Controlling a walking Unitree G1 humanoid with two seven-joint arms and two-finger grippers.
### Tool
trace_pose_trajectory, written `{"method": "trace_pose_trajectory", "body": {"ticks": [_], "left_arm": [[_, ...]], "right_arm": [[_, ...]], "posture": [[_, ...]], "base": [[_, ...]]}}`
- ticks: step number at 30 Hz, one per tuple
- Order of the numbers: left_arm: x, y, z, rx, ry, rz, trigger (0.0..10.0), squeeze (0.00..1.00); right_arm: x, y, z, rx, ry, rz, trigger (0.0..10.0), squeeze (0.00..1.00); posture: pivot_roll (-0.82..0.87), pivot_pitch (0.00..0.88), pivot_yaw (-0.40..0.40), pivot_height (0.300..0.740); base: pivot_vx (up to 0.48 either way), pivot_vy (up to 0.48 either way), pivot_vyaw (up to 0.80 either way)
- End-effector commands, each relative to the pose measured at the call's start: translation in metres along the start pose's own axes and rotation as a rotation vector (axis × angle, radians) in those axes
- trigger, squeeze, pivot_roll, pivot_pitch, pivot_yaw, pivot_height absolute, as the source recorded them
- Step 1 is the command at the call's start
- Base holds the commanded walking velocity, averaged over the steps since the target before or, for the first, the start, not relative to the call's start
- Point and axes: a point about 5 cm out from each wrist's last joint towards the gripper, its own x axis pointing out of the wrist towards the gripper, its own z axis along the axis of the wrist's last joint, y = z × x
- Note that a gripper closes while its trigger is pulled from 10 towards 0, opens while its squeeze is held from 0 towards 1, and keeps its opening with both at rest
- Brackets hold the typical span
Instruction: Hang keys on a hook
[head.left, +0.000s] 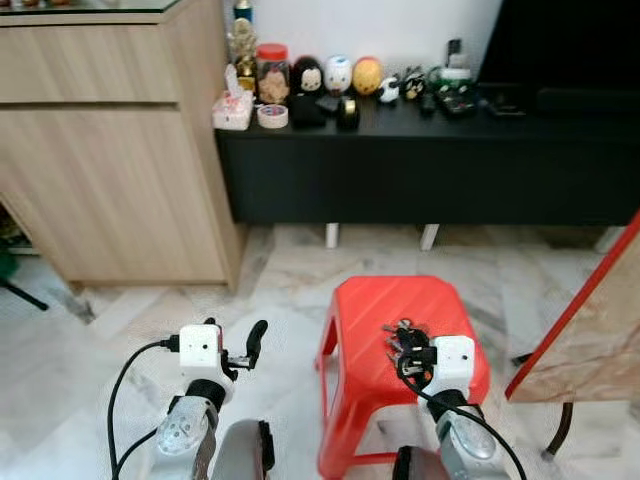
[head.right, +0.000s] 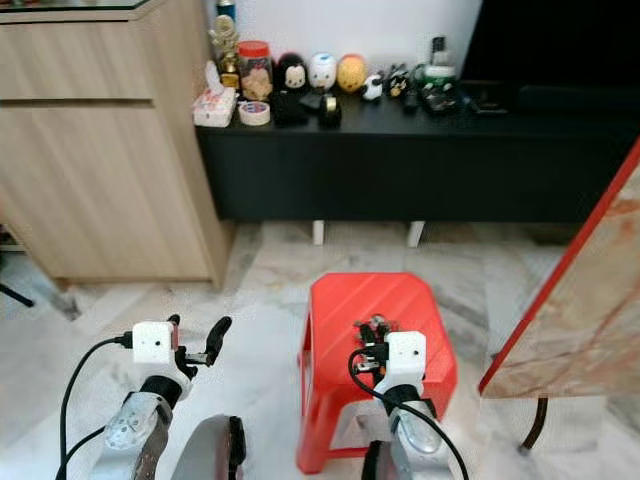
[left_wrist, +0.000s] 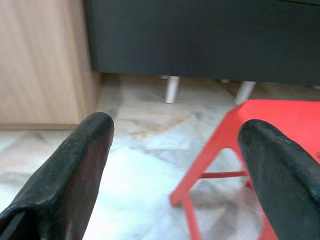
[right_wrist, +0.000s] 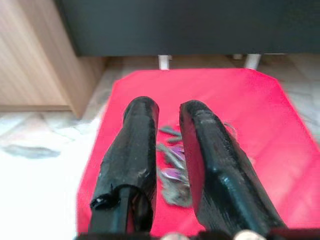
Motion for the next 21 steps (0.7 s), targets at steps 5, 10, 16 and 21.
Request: {"method": "trace_pose_trajectory", "body": {"ticks": [5, 10, 16, 21], "left_arm": [[0.0026, -0.0031, 0.0038, -0.004, -0.011, -0.016, 10.0, 0.0], [0.0019, -0.0036, 0.0033, -0.003, -0.008, -0.023, 10.0, 0.0], [0.0013, -0.0031, 0.0036, -0.003, -0.01, -0.021, 10.0, 0.0], [0.0017, -0.0041, 0.0038, -0.005, -0.01, -0.027, 10.0, 0.0]], "right_arm": [[0.0011, -0.0003, 0.0007, 0.009, -0.002, -0.008, 10.0, 0.0], [0.0016, -0.0012, 0.0014, 0.017, -0.007, -0.018, 10.0, 0.0], [0.0008, -0.0012, -0.0001, -0.01, 0.006, -0.009, 10.0, 0.0], [0.0002, 0.0024, -0.0014, -0.024, 0.011, 0.013, 10.0, 0.0]], "posture": [[-0.01, 0.023, -0.072, 0.601], [-0.01, 0.021, -0.072, 0.601], [-0.01, 0.023, -0.071, 0.601], [-0.01, 0.024, -0.069, 0.601]], "base": [[0.0, 0.0, 0.0], [0.164, 0.0, 0.0], [0.289, 0.0, 0.0], [0.287, 0.0, 0.35]]}}
